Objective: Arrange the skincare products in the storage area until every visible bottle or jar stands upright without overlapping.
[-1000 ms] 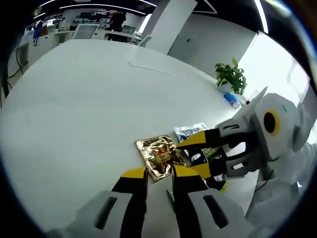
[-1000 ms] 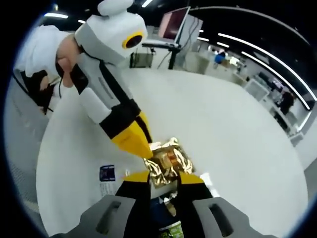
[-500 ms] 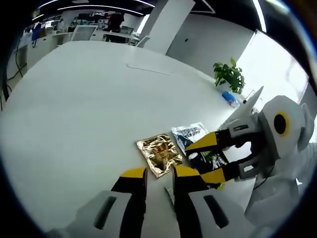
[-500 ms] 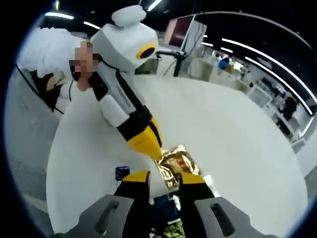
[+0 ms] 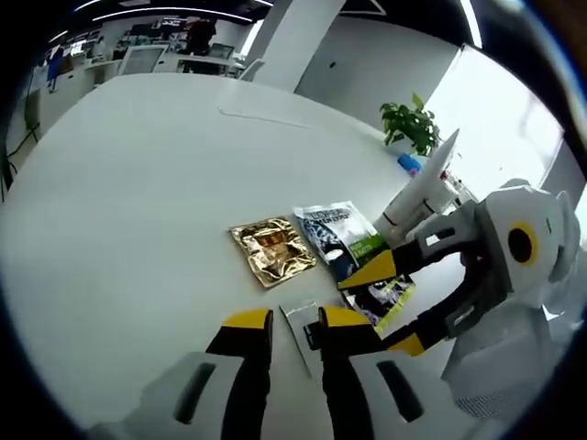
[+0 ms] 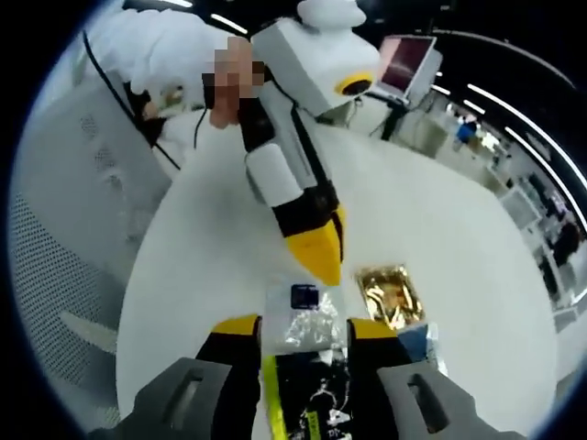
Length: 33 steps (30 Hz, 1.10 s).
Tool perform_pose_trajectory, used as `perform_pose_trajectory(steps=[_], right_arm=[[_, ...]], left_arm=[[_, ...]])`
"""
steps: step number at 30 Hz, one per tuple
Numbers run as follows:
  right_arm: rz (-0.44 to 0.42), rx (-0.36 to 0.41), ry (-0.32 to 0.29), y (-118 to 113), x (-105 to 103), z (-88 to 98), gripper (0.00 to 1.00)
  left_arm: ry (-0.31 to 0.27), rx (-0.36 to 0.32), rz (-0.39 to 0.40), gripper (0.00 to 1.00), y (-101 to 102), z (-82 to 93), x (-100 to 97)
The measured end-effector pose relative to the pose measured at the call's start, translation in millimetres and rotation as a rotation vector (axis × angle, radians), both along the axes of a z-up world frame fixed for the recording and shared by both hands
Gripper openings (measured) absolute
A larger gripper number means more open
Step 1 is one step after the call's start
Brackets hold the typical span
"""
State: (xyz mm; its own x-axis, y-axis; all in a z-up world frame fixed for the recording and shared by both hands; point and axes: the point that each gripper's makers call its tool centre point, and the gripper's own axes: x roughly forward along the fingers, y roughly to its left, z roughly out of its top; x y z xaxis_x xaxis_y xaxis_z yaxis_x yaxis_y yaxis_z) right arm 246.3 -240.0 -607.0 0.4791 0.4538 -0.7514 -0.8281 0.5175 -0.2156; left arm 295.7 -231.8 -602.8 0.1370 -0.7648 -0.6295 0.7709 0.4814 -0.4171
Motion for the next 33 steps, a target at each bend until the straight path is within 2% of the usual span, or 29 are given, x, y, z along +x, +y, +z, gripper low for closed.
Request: perform_pose_trajectory(steps=[3, 8, 21, 25, 28, 33], right_arm=[[0.021, -0.054, -0.005, -5.5, 0.9, -8.1, 0.3], [-0.006, -0.039, -0.016, -7.9, 7.5, -3.1, 0.29], [-0.043, -0.03, -0.023, -11.6, 14.7, -6.4, 0.27], [-0.035, -0.035, -0.025, -10.4, 13.3, -5.8, 0.27], [-0.039, -0.029, -0.022, -10.2, 13.9, -6.4, 0.27], [-0.044, -0.025, -0.017, -10.7, 14.2, -7.1, 0.27]], left_arm=[[0.006, -0.001, 0.002, 0.14, 2.0, -1.5, -2.4], [0.015, 0.001, 0.01, 0.14, 3.9, -5.5, -1.9], [0.028, -0.009, 0.015, 0.14, 0.1, -5.6, -0.1], [0.012, -0.05, 0.079, 0.14, 0.3, 4.3, 19.2], [0.002, -0.044, 0.12, 0.13, 0.6, 4.3, 39.1], [0.006, -0.038, 0.131, 0.13, -8.1, 2.6, 49.9]])
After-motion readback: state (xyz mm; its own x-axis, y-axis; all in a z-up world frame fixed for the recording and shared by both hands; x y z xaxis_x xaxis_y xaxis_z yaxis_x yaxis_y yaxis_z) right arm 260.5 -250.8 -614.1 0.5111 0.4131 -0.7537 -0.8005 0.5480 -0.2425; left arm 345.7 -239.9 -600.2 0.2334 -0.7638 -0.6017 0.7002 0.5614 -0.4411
